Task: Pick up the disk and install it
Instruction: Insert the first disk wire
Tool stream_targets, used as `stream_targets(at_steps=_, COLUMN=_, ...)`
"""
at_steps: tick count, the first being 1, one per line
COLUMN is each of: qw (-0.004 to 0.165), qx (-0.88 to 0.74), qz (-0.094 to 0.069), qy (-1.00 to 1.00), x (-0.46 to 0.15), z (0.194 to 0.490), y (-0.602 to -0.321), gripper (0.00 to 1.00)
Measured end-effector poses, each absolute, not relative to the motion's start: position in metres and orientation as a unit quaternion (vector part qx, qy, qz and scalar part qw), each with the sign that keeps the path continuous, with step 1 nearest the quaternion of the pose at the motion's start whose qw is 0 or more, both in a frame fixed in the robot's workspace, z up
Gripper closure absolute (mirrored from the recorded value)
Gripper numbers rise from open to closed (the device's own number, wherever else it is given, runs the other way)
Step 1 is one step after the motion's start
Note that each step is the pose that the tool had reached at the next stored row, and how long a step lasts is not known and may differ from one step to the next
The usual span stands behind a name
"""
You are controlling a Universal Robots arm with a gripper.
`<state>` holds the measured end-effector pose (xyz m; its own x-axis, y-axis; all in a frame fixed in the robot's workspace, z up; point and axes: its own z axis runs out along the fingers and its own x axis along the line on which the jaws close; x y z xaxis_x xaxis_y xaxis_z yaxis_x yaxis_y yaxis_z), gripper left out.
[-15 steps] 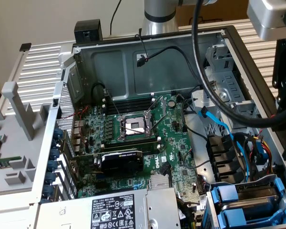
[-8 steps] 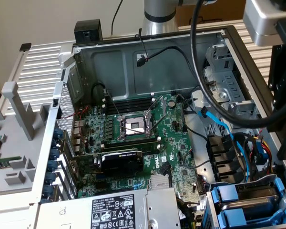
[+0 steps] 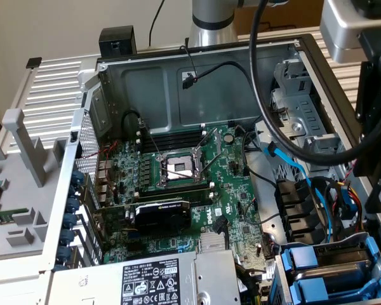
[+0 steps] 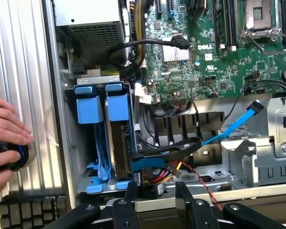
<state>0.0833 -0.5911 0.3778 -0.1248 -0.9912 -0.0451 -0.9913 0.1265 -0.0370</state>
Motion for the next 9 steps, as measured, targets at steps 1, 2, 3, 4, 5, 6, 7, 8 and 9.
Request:
stream_targets(at_steps=1, qw=0.029, qx=-0.656, qz=0.001, qy=0.754, x=0.0834, z=0.3779, y=-0.5911, gripper=0.55)
stream_targets(at_steps=2, qw=0.029, qx=-0.651, qz=0.001, qy=0.758, x=0.0833, z=0.3778, y=-0.5911, gripper=0.55)
stream_targets(at_steps=3, qw=0.029, qx=-0.649, qz=0.002, qy=0.76, x=0.0828, z=0.3778, y=-0.5911, gripper=0.55)
stream_targets(at_steps=4, qw=0.029, qx=-0.647, qz=0.002, qy=0.762, x=0.0819, z=0.3778, y=-0.5909, gripper=0.55)
stream_targets(at_steps=5, qw=0.029, qx=-0.646, qz=0.002, qy=0.762, x=0.0807, z=0.3778, y=-0.5906, gripper=0.55)
stream_targets(at_steps=6, qw=0.029, qx=-0.646, qz=0.002, qy=0.763, x=0.0795, z=0.3776, y=-0.5901, gripper=0.55)
stream_targets(at_steps=7, qw=0.029, qx=-0.646, qz=0.002, qy=0.763, x=0.0779, z=0.3772, y=-0.5891, gripper=0.55)
stream_targets(at_steps=8, qw=0.029, qx=-0.646, qz=0.003, qy=0.763, x=0.0768, z=0.3769, y=-0.5877, gripper=0.55)
stream_targets(at_steps=9, qw=0.029, qx=-0.646, qz=0.003, qy=0.763, x=0.0766, z=0.3762, y=-0.5859, gripper=0.55)
